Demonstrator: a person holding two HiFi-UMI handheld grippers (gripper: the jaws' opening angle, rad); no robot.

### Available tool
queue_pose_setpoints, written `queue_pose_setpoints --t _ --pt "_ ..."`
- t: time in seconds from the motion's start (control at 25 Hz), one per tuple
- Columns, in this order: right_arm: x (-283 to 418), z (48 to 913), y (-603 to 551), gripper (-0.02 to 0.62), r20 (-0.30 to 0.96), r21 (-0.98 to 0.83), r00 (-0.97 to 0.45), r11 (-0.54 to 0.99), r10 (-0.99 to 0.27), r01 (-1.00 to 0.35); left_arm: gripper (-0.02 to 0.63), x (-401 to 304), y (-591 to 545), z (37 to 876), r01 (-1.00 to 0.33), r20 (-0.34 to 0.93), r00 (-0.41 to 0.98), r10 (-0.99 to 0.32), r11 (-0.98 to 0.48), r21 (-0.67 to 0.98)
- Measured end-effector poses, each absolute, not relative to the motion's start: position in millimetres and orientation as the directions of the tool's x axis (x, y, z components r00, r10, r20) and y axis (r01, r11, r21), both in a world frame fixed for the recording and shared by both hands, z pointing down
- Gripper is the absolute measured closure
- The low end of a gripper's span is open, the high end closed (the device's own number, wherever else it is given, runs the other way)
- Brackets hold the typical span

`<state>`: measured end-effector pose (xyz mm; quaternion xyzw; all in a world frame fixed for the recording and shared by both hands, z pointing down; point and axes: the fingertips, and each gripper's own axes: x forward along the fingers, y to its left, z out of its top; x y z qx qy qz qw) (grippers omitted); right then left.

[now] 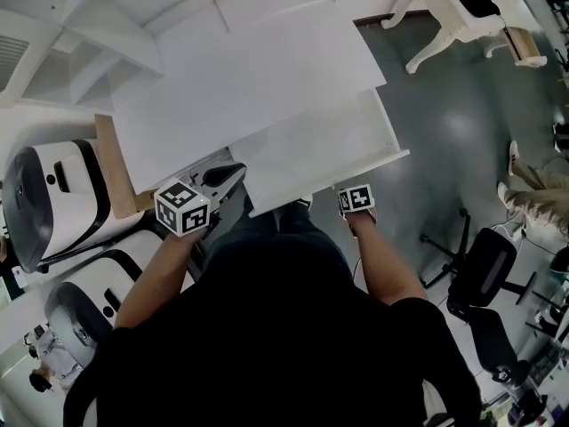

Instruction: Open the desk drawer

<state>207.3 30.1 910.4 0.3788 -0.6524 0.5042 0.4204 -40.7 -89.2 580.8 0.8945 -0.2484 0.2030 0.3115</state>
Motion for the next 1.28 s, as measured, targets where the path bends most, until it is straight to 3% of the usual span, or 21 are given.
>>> queue_pose_setpoints --t 0.4,0.84,1.28 --pt "245 833 -13 0.591 0.878 -0.346 -0.379 0.159 -0.293 -0.925 0.588 -30 -91 569 -0.538 0.477 0.821 -0.315 -0.706 0.460" --pt "265 711 -99 0.592 0.716 -0.348 -0.387 0.184 -0.581 -0.920 0.588 -28 -107 537 -0.530 0.430 0.831 -0.353 -0.739 0.417" --pt "239 633 -130 0.592 0.610 -0.322 -0.434 0.293 -0.663 -0.900 0.588 -35 -106 526 -0.540 0.408 0.829 -0.383 -0.737 0.405"
